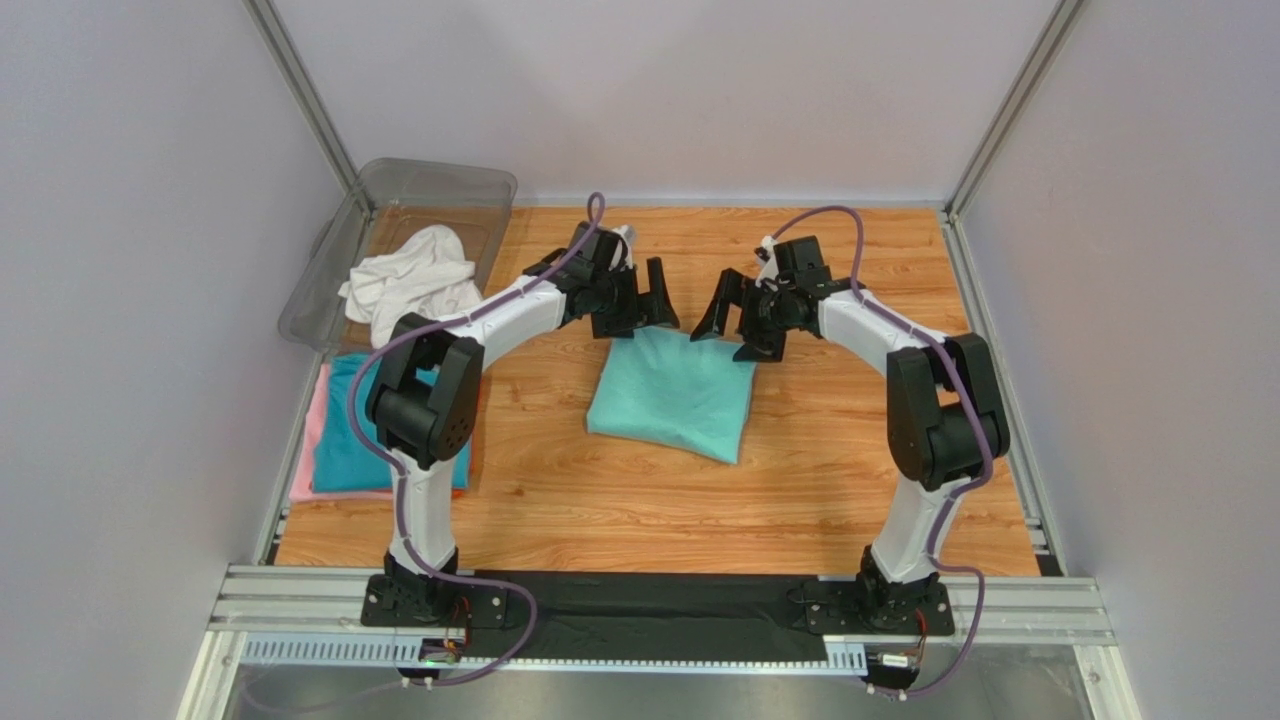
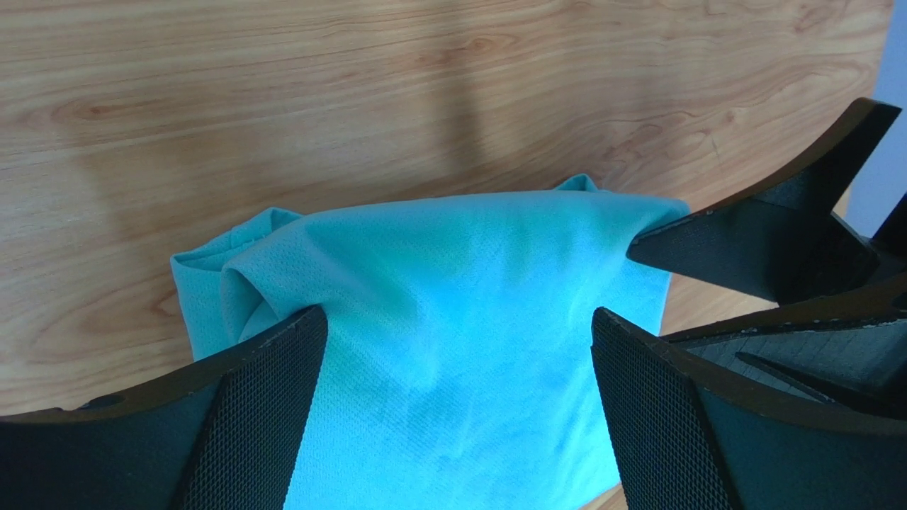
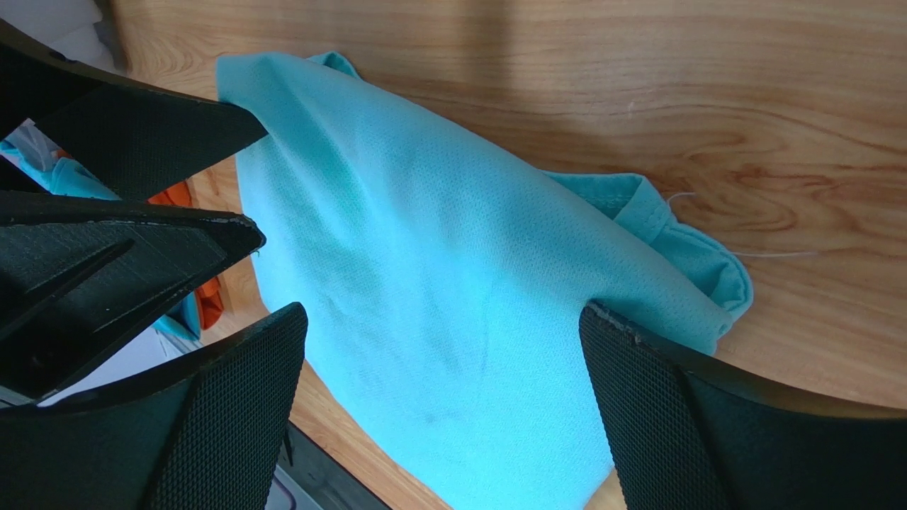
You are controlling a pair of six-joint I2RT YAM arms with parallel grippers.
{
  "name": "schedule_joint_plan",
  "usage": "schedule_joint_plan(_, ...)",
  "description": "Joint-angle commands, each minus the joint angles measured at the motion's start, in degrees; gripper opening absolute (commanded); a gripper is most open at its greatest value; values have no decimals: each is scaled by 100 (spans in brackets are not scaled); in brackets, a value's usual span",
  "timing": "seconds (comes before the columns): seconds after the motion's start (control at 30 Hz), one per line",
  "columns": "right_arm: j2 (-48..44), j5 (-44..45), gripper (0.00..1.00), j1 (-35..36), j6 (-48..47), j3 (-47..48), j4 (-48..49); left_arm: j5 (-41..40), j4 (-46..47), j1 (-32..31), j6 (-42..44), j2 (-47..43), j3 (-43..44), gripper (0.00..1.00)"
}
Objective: Fold and stack the t-shirts
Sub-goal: Fold the tshirt
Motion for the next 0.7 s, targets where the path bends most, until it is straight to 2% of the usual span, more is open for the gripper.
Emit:
schedule_joint_plan(0.0,310,111,100,-68,-163,316,42,-86,-92,39,72,221,165,100)
schedule_joint_plan(0.23,671,181,100,-129,-365,351,42,-42,-179,39,-60,722,191,100)
schedule_joint_plan(0.37,654,357,100,-173,-576,386,-98,-86,-311,39,-43,609,94,100)
schedule_joint_plan(0.47,339,419,100,-173,-717,439,-397,-183,-399,39,45,162,7,100)
schedule_joint_plan(0.67,-1276,296,100,46,-849,0,-609,-482,-531,21,177,-1200,-415,100)
